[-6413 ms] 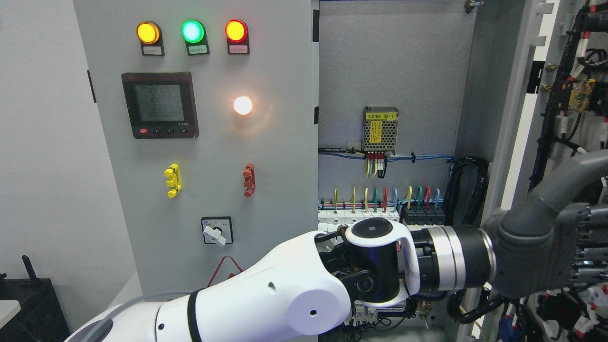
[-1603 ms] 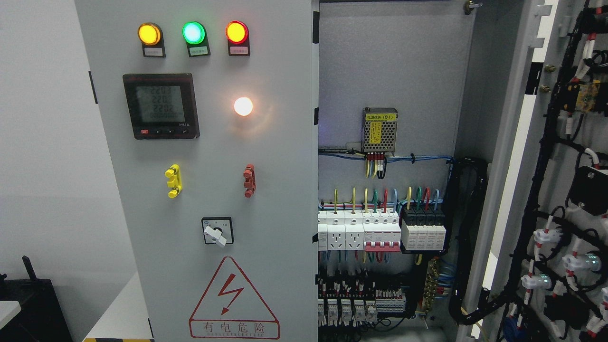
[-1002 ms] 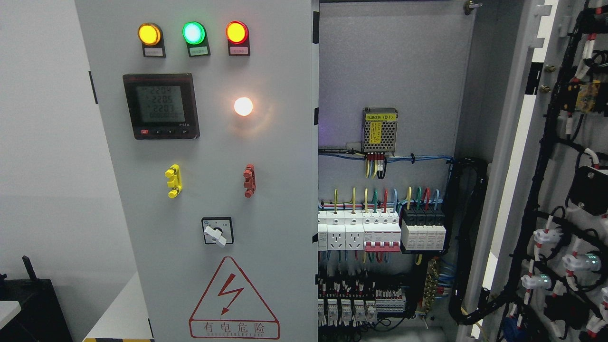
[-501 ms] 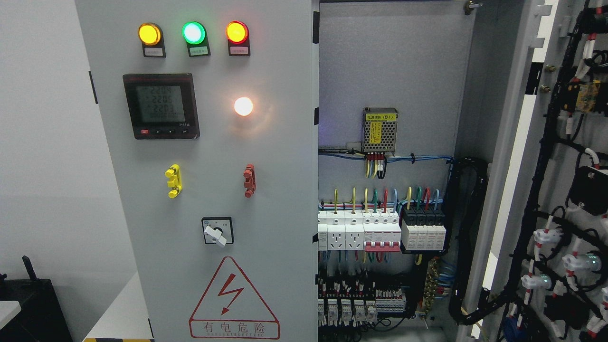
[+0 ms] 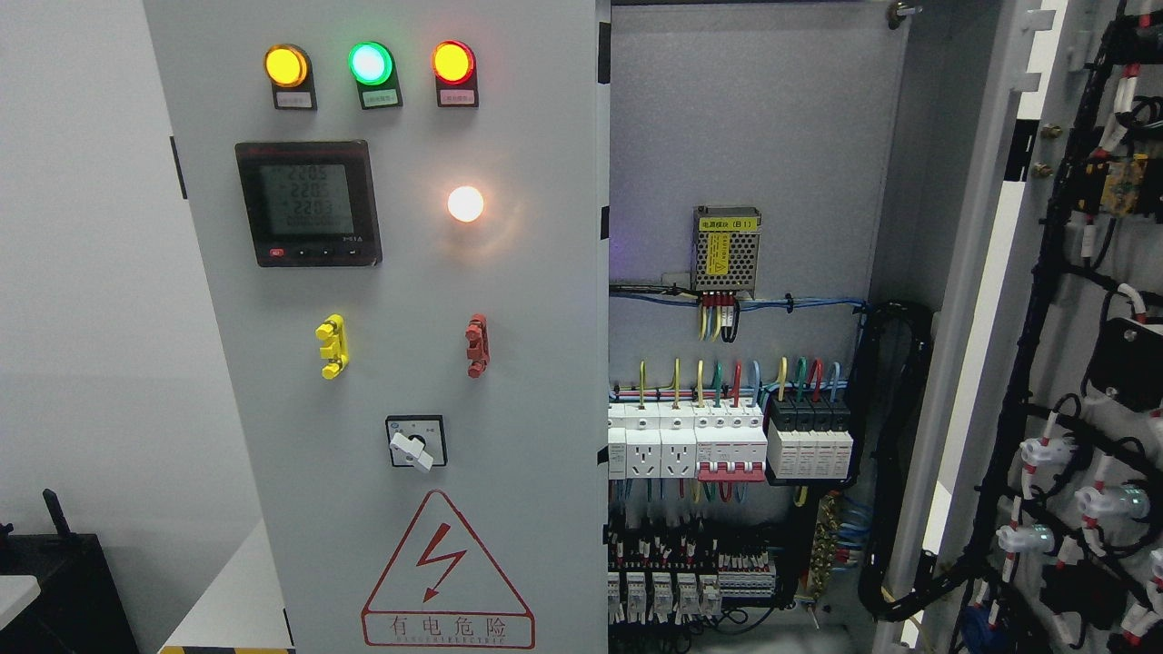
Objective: Open door with both hands
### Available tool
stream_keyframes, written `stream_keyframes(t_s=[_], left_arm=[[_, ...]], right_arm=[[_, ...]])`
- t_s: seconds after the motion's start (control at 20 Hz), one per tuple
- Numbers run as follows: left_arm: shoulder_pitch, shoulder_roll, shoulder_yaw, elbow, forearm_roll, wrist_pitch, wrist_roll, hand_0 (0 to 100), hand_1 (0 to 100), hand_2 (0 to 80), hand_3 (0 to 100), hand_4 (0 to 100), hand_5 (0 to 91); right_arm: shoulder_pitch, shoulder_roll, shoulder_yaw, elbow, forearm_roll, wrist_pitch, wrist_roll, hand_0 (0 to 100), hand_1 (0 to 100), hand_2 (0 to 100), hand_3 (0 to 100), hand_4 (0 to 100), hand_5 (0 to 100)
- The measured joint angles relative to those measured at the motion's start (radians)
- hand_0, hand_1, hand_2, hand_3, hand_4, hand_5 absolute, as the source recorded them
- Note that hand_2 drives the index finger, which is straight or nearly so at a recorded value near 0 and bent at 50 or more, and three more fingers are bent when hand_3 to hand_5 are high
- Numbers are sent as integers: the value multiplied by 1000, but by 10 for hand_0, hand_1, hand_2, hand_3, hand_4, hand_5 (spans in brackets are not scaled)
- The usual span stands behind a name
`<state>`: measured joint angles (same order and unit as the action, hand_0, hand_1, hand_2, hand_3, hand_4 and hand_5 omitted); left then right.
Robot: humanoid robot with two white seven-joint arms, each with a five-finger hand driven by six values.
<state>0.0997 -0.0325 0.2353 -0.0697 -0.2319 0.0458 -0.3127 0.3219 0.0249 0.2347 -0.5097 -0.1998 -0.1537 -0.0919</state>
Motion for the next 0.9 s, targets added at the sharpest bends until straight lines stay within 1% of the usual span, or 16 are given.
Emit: stream_keyframes(t_s=[0.25, 0.4, 0.6, 0.7, 0.9], left_arm=[[0, -3, -1, 3, 11, 3, 0, 0, 0, 0, 0, 30, 0], [0, -4, -1, 4, 16, -3, 0, 0, 0, 0, 0, 29, 0], [0, -5, -1, 6, 20, -10, 0, 0, 0, 0, 0, 29, 0], [0, -5, -1, 6, 22, -11, 0, 0, 0, 0, 0, 29, 0], [0, -5, -1, 6, 23, -12, 0, 0, 0, 0, 0, 29, 0]], right_arm=[[143, -63, 27, -254, -1, -3, -3, 0, 0, 0, 0, 0, 0], [201, -113, 51, -391, -3, -40, -5, 0, 0, 0, 0, 0, 0], [232, -178, 84, -536, -4, -84, -6, 0, 0, 0, 0, 0, 0], [243, -207, 102, -609, -5, -90, -2, 0, 0, 0, 0, 0, 0], [264, -251, 143, -747, -6, -94, -1, 0, 0, 0, 0, 0, 0]])
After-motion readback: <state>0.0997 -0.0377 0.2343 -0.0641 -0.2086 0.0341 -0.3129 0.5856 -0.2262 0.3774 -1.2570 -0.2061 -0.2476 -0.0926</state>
